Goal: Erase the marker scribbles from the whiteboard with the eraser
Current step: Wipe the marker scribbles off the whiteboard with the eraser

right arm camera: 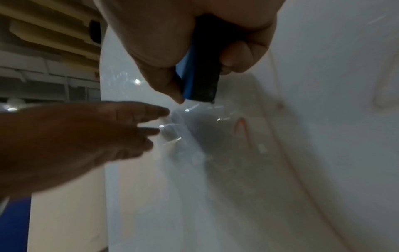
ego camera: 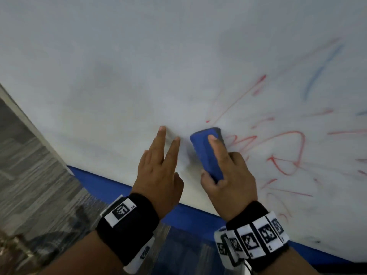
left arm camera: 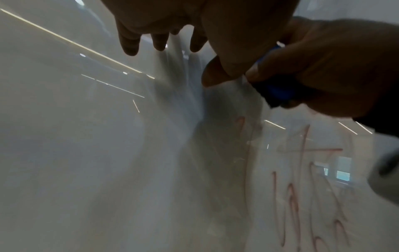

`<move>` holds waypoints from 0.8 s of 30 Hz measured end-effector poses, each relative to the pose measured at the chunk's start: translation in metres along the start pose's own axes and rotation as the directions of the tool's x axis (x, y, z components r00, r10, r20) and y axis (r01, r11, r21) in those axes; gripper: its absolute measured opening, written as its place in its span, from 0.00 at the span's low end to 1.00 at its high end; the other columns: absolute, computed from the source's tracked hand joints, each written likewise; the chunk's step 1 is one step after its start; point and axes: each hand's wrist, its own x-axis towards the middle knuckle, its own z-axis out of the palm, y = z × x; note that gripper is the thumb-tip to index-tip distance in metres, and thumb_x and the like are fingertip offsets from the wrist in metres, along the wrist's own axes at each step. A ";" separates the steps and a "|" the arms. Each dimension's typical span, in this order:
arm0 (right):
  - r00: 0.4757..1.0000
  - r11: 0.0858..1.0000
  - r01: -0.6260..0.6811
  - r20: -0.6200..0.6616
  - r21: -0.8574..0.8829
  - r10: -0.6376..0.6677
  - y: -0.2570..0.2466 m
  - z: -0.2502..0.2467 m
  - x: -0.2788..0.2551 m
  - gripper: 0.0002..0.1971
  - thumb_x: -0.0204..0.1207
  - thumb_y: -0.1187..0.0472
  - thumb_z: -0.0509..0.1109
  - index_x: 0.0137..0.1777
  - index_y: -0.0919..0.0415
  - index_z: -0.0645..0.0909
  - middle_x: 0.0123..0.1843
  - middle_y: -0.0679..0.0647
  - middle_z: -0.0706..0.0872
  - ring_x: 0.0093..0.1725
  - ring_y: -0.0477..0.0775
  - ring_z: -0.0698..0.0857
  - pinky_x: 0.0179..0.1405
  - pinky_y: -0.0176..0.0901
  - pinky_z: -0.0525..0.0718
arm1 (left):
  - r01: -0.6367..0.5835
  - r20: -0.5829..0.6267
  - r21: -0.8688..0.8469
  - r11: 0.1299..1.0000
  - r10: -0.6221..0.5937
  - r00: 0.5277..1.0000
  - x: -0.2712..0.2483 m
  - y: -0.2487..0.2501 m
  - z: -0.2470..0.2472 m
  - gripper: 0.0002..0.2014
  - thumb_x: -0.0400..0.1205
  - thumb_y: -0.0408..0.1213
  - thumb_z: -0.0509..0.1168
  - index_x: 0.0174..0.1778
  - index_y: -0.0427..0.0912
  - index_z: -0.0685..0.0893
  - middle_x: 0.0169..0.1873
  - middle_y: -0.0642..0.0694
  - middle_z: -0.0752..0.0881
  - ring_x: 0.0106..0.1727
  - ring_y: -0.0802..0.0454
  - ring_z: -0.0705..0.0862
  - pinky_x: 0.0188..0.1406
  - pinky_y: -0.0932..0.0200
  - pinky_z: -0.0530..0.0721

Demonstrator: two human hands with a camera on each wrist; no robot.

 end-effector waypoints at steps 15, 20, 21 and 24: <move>1.000 1.000 -0.008 -0.025 0.016 0.008 -0.042 -0.049 0.038 0.48 0.69 0.53 0.74 0.82 0.28 0.47 0.43 0.47 0.71 0.32 0.46 0.71 0.29 0.26 0.63 | 0.040 0.006 0.066 0.997 -0.040 0.999 0.028 0.015 -0.055 0.43 0.76 0.38 0.69 0.87 0.47 0.58 0.86 0.38 0.55 0.79 0.36 0.71 0.76 0.42 0.72; 0.868 0.986 -0.104 0.472 -0.127 0.152 -0.022 -0.037 -0.012 0.49 0.75 0.47 0.70 0.65 0.09 0.28 0.51 0.46 0.74 0.44 0.52 0.81 0.48 0.47 0.84 | 0.022 0.059 0.074 0.997 -0.027 0.998 0.034 0.017 -0.069 0.42 0.76 0.37 0.68 0.87 0.49 0.57 0.84 0.41 0.58 0.81 0.41 0.69 0.76 0.44 0.72; 0.883 0.986 -0.110 0.444 -0.122 0.153 -0.025 -0.043 -0.003 0.48 0.74 0.47 0.70 0.67 0.10 0.33 0.53 0.47 0.76 0.48 0.53 0.82 0.52 0.47 0.83 | 0.004 0.057 0.086 0.996 -0.009 0.998 0.036 0.018 -0.073 0.42 0.74 0.37 0.68 0.86 0.48 0.60 0.83 0.40 0.61 0.79 0.39 0.72 0.73 0.43 0.75; 0.969 0.991 -0.114 0.210 -0.076 0.127 -0.046 -0.079 0.045 0.44 0.71 0.46 0.72 0.80 0.25 0.48 0.55 0.51 0.80 0.51 0.53 0.80 0.54 0.46 0.79 | -0.061 0.029 0.115 0.991 0.058 0.998 0.049 0.025 -0.087 0.41 0.70 0.35 0.70 0.83 0.44 0.68 0.76 0.38 0.70 0.69 0.37 0.80 0.64 0.40 0.81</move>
